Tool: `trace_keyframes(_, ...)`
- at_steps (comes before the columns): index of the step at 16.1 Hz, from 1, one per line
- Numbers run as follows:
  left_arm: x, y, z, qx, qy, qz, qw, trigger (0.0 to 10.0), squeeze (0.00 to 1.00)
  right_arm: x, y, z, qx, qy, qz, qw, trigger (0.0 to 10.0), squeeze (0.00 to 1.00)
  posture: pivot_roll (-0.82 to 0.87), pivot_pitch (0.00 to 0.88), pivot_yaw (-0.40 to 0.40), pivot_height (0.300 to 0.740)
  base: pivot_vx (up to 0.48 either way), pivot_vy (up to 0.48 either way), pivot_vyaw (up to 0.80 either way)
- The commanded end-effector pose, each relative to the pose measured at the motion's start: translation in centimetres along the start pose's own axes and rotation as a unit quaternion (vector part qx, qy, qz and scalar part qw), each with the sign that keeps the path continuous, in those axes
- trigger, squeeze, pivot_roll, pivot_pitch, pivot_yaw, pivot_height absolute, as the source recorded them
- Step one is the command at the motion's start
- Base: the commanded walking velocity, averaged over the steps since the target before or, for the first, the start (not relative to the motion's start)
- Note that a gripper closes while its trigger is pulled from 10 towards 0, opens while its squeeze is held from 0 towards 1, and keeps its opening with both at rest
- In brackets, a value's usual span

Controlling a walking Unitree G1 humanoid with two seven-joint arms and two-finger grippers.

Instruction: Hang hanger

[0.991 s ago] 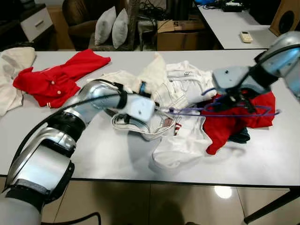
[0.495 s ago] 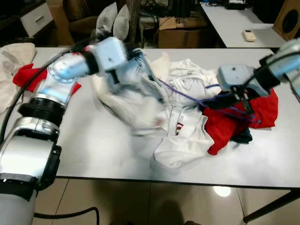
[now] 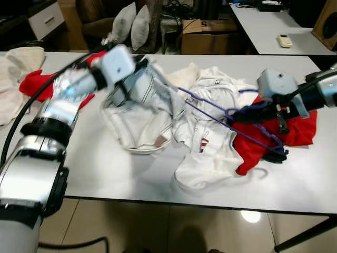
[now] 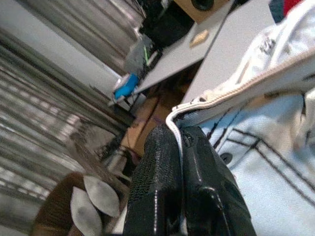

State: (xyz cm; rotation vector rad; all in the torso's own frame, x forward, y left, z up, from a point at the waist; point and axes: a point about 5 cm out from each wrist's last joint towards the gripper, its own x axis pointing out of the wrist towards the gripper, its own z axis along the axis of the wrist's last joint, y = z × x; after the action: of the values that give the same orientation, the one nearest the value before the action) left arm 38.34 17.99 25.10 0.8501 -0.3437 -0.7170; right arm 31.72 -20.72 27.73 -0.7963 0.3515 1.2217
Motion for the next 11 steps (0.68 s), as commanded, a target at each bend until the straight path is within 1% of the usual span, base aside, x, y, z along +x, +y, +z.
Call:
trace_keyframes(1, -1.0, -1.1, -0.2, -0.010, -0.025, -0.036, 0.999, 0.0, 0.00, -1.4, -1.3, 0.5, 0.024, -0.049, -0.116, 0.992, 10.0, 0.00, -0.24, 0.000, 0.067, 0.740, 0.000, 0.000, 0.00)
trace_keyframes(2, -0.6, -3.2, -0.1, -0.011, -0.039, -0.071, 0.997, 0.0, 0.00, -1.5, -1.7, 0.9, 0.042, -0.088, -0.165, 0.982, 10.0, 0.00, -0.23, 0.000, 0.063, 0.740, 0.000, 0.000, 0.00)
trace_keyframes(3, -0.2, -4.8, -0.1, -0.016, -0.044, -0.084, 0.995, 0.0, 0.00, -1.3, -1.5, 1.5, 0.063, -0.136, -0.189, 0.971, 10.0, 0.00, -0.23, 0.000, 0.061, 0.740, 0.000, 0.000, 0.00)
trace_keyframes(4, 0.1, -5.6, 0.0, -0.016, -0.048, -0.088, 0.995, 0.0, 0.00, -1.1, -1.2, 1.7, 0.072, -0.159, -0.197, 0.965, 10.0, 0.00, -0.23, 0.000, 0.061, 0.740, 0.000, 0.000, 0.00)
trace_keyframes(5, 0.5, -7.1, 0.6, -0.018, -0.059, -0.094, 0.994, 0.0, 0.00, -0.6, -0.2, 2.0, 0.077, -0.195, -0.222, 0.952, 10.0, 0.00, -0.22, 0.000, 0.057, 0.740, 0.000, 0.000, 0.00)
trace_keyframes(6, 0.6, -8.2, 1.0, -0.022, -0.066, -0.100, 0.993, 0.0, 0.00, -0.1, 0.5, 1.9, 0.090, -0.216, -0.253, 0.939, 10.0, 0.00, -0.22, 0.000, 0.062, 0.740, 0.000, 0.000, 0.00)
trace_keyframes(8, 0.2, -9.3, 1.1, -0.033, -0.069, -0.110, 0.991, 0.0, 0.00, 0.1, 0.6, 2.1, 0.105, -0.238, -0.311, 0.914, 10.0, 0.00, -0.23, 0.000, 0.071, 0.740, 0.000, 0.000, 0.00)
trace_keyframes(9, 0.1, -9.6, 1.2, -0.033, -0.068, -0.114, 0.991, 0.0, 0.00, 0.2, 0.8, 2.5, 0.108, -0.248, -0.319, 0.908, 10.0, 0.00, -0.23, 0.000, 0.075, 0.740, 0.000, 0.000, 0.00)
trace_keyframes(10, 0.1, -9.7, 1.2, -0.032, -0.067, -0.114, 0.991, 0.0, 0.00, 0.2, 0.9, 2.7, 0.108, -0.251, -0.319, 0.907, 10.0, 0.00, -0.23, 0.000, 0.075, 0.740, 0.000, 0.000, 0.00)
trace_keyframes(11, 0.1, -9.6, 1.3, -0.032, -0.060, -0.107, 0.992, 0.0, 0.00, 0.2, 1.2, 3.1, 0.110, -0.263, -0.321, 0.903, 10.0, 0.00, -0.23, 0.000, 0.072, 0.740, 0.000, 0.000, 0.00)
